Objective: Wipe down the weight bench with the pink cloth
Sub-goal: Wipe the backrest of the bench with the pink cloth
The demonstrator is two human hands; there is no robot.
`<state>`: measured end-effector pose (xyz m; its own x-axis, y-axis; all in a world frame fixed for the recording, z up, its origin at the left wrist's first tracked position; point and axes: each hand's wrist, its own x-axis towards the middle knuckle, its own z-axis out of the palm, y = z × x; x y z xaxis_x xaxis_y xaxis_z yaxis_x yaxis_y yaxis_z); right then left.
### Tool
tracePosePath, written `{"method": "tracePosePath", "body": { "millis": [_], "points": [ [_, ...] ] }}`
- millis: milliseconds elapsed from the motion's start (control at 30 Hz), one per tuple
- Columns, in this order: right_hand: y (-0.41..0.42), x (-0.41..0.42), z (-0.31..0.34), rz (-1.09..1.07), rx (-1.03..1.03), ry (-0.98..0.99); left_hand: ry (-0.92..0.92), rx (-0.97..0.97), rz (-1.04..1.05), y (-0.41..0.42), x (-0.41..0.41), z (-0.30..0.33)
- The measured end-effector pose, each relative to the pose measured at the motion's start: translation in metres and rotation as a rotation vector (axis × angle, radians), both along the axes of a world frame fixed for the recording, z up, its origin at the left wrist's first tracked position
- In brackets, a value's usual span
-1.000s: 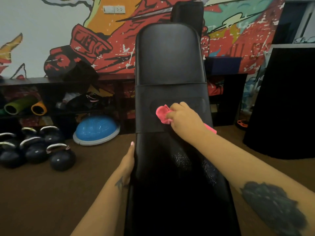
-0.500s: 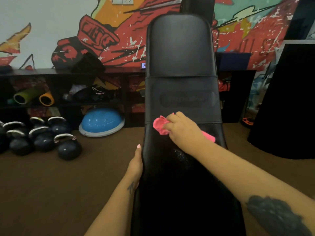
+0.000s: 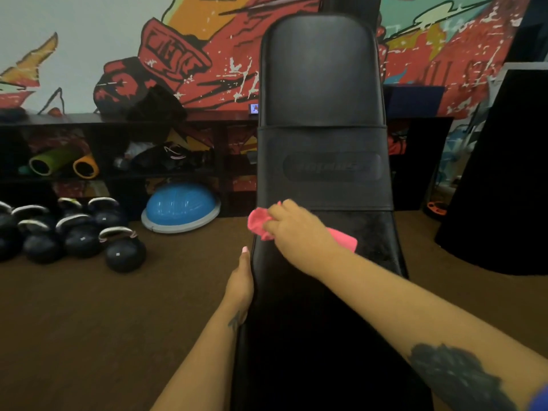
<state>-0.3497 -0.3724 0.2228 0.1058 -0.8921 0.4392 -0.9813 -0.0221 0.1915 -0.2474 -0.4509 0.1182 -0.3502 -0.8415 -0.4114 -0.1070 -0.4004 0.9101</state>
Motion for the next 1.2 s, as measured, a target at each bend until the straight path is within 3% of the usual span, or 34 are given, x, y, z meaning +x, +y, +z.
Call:
{"method": "tracePosePath", "body": {
  "millis": [100, 400, 567, 833, 1033, 1200],
  "points": [
    [0.018, 0.006, -0.013, 0.081, 0.099, 0.036, -0.001, -0.02, -0.005, 0.001, 0.001, 0.001],
    [0.002, -0.004, 0.005, 0.02, -0.119, -0.023, 0.008, 0.016, -0.03, 0.001, 0.001, 0.002],
    [0.029, -0.007, -0.019, 0.058, 0.028, 0.024, 0.002, 0.005, -0.037, 0.002, 0.002, 0.003],
    [0.017, -0.041, -0.005, -0.054, -0.246, -0.007, -0.042, 0.054, -0.043, -0.002, 0.002, 0.002],
    [0.052, -0.052, -0.024, 0.022, -0.118, 0.007, -0.089, 0.013, -0.047, -0.004, 0.002, 0.002],
    [0.039, -0.077, -0.01, -0.094, -0.252, -0.036, -0.053, 0.029, -0.026, -0.005, 0.001, 0.0]
  ]
}}
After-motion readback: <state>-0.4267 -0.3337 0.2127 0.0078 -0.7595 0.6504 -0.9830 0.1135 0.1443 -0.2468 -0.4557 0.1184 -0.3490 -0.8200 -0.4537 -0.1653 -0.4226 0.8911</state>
